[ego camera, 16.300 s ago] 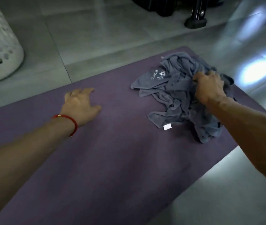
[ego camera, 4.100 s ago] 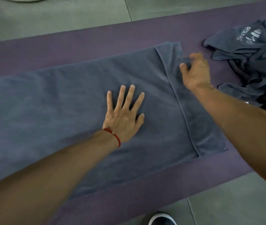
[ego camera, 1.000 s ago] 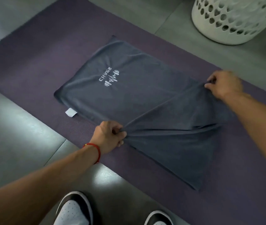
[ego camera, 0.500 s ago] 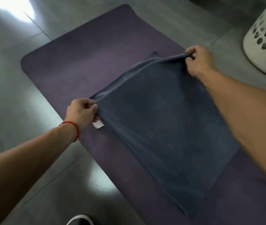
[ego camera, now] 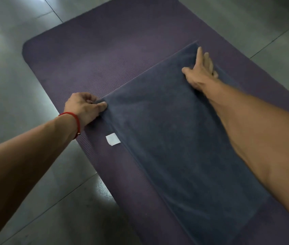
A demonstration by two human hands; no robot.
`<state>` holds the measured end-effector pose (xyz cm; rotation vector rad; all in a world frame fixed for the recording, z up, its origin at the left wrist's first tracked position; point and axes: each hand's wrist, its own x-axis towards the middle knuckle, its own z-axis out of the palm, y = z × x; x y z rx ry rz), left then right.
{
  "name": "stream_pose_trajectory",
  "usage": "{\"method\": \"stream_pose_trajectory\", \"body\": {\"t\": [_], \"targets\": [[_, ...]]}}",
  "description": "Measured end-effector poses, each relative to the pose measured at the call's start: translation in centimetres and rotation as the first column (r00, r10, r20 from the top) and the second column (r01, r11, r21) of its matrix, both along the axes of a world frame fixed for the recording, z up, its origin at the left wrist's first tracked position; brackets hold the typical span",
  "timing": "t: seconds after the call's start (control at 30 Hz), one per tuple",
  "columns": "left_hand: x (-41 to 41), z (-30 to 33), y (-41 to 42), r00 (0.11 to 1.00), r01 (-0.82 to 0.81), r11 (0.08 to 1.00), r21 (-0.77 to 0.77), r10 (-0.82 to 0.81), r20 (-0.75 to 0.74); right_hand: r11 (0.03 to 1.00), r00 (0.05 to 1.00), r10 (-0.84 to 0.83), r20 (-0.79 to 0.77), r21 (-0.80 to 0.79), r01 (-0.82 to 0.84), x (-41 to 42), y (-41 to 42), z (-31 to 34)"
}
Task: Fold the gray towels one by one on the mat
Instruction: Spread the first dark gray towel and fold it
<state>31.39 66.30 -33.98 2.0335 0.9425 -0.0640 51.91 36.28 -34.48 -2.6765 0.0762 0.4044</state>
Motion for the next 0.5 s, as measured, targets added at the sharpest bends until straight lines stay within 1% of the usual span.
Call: {"method": "stream_pose_trajectory", "body": {"t": [0.03, 0.07, 0.13, 0.17, 0.2, 0.27, 0.33, 0.4, 0.43, 0.47, 0.5], "targets": [[0.2, -0.1, 0.2, 1.0, -0.001, 1.0, -0.015, 0.001, -0.01, 0.999, 1.0, 0.007, -0.009, 0.039, -0.007, -0.1, 0.0, -0.2], [0.5, -0.2, 0.3, 1.0, 0.012, 0.999, -0.03, -0.013, -0.025, 0.993, 1.0, -0.012, -0.021, 0.121, 0.015, -0.2, -0.4, -0.1], [0.7, 0.0, 0.5, 0.997, 0.053, 0.997, -0.058, -0.057, -0.058, 0.937, 0.995, -0.095, -0.034, 0.333, 0.101, -1.0, -1.5, 0.3], [0.8, 0.2, 0.6, 0.993, 0.079, 0.994, -0.071, -0.084, -0.077, 0.913, 0.994, -0.109, -0.016, 0.393, 0.107, -2.1, -2.0, 0.5], [0.8, 0.3, 0.8, 0.988, 0.11, 0.991, -0.077, -0.117, -0.097, 0.918, 0.995, -0.092, 0.025, 0.389, 0.075, -3.7, -2.4, 0.5], [1.1, 0.8, 0.9, 0.963, 0.21, 0.975, -0.067, -0.218, -0.157, 0.966, 0.993, 0.003, 0.118, 0.256, -0.033, -7.9, -3.1, 0.0], [1.7, 1.7, 0.5, 0.899, 0.359, 0.932, -0.052, -0.36, -0.249, 0.99, 0.973, 0.129, 0.193, 0.031, -0.137, -12.3, -3.9, -0.9], [2.3, 2.4, 0.1, 0.828, 0.457, 0.886, -0.077, -0.455, -0.329, 0.945, 0.931, 0.299, 0.212, -0.203, -0.257, -16.5, -5.3, -1.7], [2.6, 2.7, -0.1, 0.806, 0.473, 0.876, -0.1, -0.476, -0.352, 0.914, 0.912, 0.359, 0.197, -0.269, -0.302, -18.6, -6.2, -1.7], [2.8, 2.9, -0.1, 0.803, 0.458, 0.88, -0.125, -0.47, -0.367, 0.897, 0.903, 0.391, 0.179, -0.296, -0.329, -20.8, -6.8, -1.4], [2.9, 3.1, -0.3, 0.815, 0.421, 0.896, -0.142, -0.442, -0.373, 0.894, 0.909, 0.388, 0.155, -0.302, -0.33, -23.1, -7.4, -1.0]]}}
